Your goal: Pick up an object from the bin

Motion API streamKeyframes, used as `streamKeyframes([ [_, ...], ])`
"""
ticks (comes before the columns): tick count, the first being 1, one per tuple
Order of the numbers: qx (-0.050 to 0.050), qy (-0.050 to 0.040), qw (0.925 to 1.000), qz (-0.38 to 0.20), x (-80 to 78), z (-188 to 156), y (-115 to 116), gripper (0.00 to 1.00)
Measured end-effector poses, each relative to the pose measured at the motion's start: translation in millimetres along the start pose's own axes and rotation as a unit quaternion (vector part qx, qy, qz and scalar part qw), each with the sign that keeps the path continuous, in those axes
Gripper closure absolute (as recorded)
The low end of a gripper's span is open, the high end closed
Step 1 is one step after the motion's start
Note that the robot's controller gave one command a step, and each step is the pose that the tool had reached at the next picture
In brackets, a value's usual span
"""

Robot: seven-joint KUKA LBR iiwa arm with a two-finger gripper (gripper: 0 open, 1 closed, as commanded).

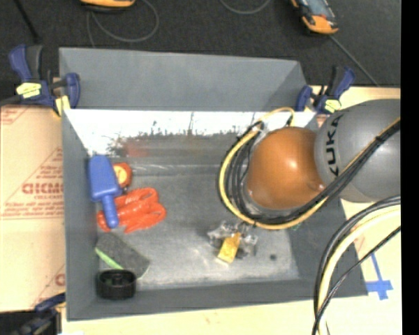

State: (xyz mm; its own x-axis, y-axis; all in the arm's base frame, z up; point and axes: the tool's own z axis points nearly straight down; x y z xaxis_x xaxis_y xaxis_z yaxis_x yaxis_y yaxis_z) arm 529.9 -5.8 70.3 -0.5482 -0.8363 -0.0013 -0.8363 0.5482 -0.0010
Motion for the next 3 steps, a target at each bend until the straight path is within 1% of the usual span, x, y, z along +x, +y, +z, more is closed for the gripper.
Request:
streamKeyframes([
  [1, 0.000, 0.0000, 1.0000, 0.000, 0.0, 0, 0, 1.00],
  [2, 0.000, -0.0010, 1.0000, -0.002, -8.7, -90, -30, 1.00],
  [3, 0.000, -0.0009, 1.0000, -0.001, -8.7, -90, -30, 1.00],
])
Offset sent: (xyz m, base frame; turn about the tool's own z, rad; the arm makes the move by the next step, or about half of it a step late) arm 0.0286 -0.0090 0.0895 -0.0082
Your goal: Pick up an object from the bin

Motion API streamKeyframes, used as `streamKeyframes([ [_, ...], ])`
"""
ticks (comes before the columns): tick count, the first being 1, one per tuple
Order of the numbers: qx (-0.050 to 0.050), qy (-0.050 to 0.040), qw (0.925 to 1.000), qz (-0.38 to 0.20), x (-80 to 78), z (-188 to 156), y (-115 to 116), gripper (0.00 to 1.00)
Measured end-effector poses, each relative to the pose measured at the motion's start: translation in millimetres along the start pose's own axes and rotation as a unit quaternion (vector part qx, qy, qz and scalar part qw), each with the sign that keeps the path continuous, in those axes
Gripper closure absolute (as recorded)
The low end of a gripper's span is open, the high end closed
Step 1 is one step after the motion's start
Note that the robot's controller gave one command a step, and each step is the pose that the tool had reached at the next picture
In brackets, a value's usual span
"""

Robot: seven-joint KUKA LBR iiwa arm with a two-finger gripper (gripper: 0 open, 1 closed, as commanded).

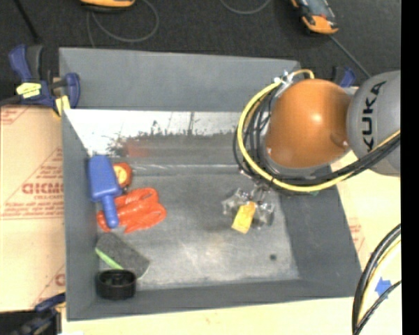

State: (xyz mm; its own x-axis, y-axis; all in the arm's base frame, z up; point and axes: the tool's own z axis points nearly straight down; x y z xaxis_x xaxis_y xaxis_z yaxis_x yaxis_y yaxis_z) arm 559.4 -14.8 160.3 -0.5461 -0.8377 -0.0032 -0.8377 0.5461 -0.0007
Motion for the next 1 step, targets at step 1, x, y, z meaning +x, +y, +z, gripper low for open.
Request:
streamKeyframes([
  [1, 0.000, -0.0002, 1.0000, 0.002, -4.3, -70.5, -13.3, 1.00],
])
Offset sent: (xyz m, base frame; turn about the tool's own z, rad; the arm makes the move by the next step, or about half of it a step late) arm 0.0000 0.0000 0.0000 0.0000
